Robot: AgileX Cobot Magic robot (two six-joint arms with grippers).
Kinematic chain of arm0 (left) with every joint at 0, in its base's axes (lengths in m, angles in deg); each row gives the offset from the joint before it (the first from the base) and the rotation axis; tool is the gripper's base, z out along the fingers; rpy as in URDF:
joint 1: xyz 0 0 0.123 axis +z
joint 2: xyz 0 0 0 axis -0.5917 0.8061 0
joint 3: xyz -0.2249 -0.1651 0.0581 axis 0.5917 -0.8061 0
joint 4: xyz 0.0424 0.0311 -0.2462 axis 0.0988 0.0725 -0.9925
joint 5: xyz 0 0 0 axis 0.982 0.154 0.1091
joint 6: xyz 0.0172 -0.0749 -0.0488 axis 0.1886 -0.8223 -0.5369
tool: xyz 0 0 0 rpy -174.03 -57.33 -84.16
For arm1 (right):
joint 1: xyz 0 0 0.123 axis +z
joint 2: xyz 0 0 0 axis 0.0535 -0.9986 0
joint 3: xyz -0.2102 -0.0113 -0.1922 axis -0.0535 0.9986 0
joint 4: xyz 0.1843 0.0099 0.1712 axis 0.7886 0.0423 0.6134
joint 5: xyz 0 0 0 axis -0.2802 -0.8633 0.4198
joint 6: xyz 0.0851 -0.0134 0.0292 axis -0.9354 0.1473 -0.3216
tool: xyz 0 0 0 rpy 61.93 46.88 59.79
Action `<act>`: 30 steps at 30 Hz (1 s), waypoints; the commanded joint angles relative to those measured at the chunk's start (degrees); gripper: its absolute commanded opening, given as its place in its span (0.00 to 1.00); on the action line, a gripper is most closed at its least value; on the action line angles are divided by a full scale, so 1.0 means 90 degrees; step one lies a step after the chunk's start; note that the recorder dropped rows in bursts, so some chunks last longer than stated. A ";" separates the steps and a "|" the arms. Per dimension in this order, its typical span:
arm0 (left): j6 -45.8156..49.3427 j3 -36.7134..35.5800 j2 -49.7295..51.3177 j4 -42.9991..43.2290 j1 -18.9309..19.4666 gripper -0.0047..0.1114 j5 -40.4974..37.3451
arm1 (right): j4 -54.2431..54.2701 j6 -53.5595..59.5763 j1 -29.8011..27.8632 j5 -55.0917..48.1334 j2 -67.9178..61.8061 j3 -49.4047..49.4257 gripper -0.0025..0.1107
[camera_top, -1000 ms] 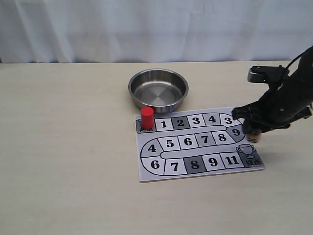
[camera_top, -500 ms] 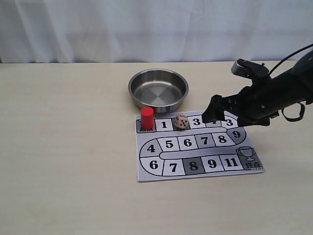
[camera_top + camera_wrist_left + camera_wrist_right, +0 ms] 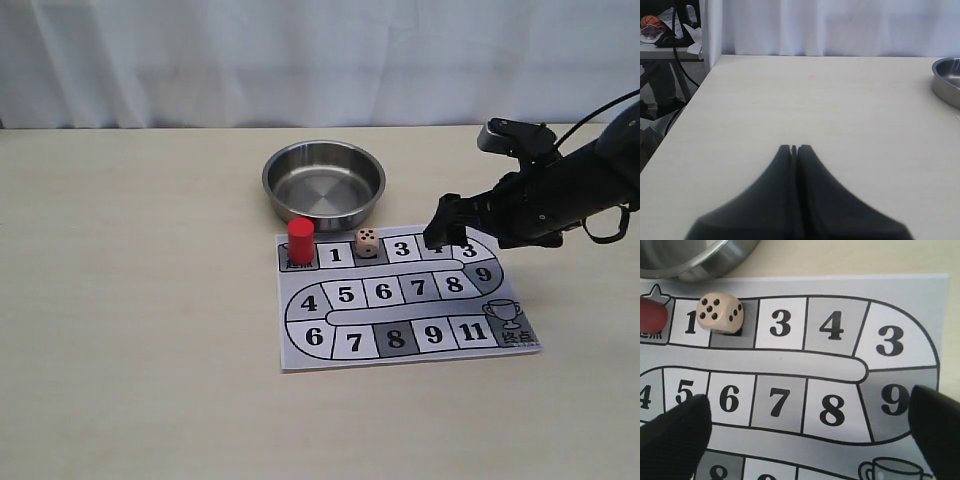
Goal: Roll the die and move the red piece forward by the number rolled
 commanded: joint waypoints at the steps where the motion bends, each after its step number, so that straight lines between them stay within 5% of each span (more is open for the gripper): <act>1: -0.0040 0.0040 -0.0001 -0.0005 0.0002 0.04 0.0111 | -0.0090 -0.0073 -0.0023 0.0092 -0.0003 0.0035 0.96; 6: -0.0040 0.0040 -0.0001 -0.0005 0.0002 0.04 0.0111 | -0.0090 -0.0211 0.0004 0.0092 -0.0003 0.0035 0.85; 15: -0.0040 0.0040 -0.0001 -0.0005 0.0002 0.04 0.0111 | -0.0090 -0.0211 0.0893 0.0141 -0.0013 -0.0133 0.14; 17: -0.0040 0.0040 -0.0001 -0.0005 0.0002 0.04 0.0111 | -0.0090 -0.0211 0.1193 0.0369 -0.0013 -0.0151 0.06; 22: -0.0040 0.0040 -0.0001 -0.0005 0.0002 0.04 0.0111 | -0.0223 -0.0472 0.1538 0.0215 -0.0271 -0.0418 0.06; 26: -0.0040 0.0040 -0.0001 -0.0005 0.0002 0.04 0.0111 | -0.2614 -0.3006 0.1570 -0.0762 -0.0892 -0.1370 0.06; 30: -0.0040 0.0040 -0.0001 -0.0005 0.0002 0.04 0.0111 | -0.3111 -0.3286 0.1707 -0.1016 -0.1316 -0.1859 0.06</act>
